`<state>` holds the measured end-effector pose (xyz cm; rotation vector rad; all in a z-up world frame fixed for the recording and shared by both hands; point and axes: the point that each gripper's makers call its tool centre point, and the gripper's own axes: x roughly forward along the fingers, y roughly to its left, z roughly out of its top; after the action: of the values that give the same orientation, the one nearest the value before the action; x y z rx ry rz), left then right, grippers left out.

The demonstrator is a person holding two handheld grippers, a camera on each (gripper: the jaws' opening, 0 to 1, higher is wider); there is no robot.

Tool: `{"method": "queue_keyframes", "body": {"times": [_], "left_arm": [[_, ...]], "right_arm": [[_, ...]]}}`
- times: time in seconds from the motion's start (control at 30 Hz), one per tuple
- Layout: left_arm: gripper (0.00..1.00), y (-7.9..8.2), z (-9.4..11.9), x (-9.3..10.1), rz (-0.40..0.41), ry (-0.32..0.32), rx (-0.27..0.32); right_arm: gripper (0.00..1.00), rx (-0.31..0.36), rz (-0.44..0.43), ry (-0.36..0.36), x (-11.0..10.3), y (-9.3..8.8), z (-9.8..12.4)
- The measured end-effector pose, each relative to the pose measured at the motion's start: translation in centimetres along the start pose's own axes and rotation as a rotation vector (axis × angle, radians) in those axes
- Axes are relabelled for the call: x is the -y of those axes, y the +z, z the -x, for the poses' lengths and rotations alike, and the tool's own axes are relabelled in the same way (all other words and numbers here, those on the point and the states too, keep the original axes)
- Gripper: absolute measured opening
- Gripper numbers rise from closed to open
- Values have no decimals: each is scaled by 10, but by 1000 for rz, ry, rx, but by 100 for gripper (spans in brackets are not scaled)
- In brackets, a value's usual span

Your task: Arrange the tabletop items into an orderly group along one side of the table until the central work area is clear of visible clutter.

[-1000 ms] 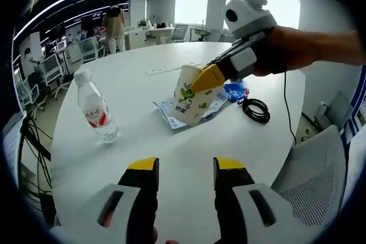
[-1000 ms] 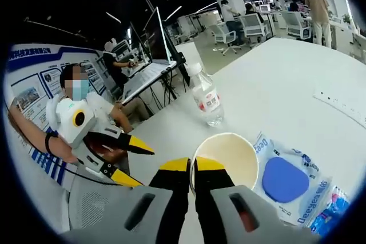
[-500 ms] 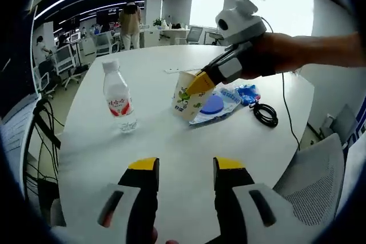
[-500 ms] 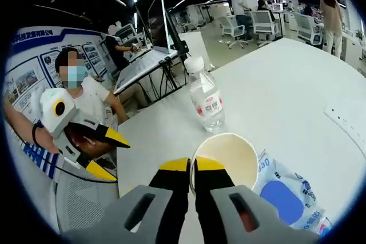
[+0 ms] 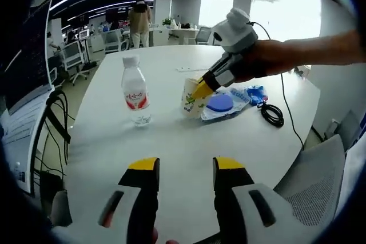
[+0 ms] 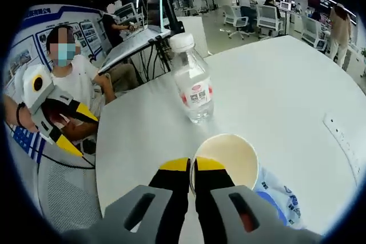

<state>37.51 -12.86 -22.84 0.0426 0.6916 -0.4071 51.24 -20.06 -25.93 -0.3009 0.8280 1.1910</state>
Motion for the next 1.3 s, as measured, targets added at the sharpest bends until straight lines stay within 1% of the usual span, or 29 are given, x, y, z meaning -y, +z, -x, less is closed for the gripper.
{"method": "queue_keyframes", "body": {"times": [0.13, 0.17, 0.33, 0.6, 0.7, 0.83, 1.0, 1.13, 1.23, 1.3], "left_arm": [[36, -2, 4, -3, 7, 10, -4], [36, -2, 4, -4, 7, 11, -5], [37, -3, 11, -8, 13, 23, -9], [37, -7, 17, -12, 23, 36, -17], [36, -9, 17, -12, 25, 39, -21], [37, -8, 18, -11, 26, 43, -16], [36, -10, 18, -11, 25, 45, -22], [36, -10, 18, -10, 25, 45, -21], [36, -9, 18, -11, 28, 46, -15], [36, -9, 18, -12, 28, 50, -14]], "right_arm": [[0, -34, 40, -14, 8, -1, -9], [0, -49, 63, -24, 10, -2, -11], [0, -87, 127, -36, 11, -2, -17], [1, -175, 298, -62, 14, -7, -30], [2, -187, 312, -72, 15, -9, -32], [7, -212, 347, -77, 19, -14, -35], [11, -229, 385, -102, 21, -17, -33], [12, -228, 377, -119, 23, -18, -31], [14, -224, 353, -117, 25, -19, -31], [15, -218, 361, -122, 25, -17, -29]]}}
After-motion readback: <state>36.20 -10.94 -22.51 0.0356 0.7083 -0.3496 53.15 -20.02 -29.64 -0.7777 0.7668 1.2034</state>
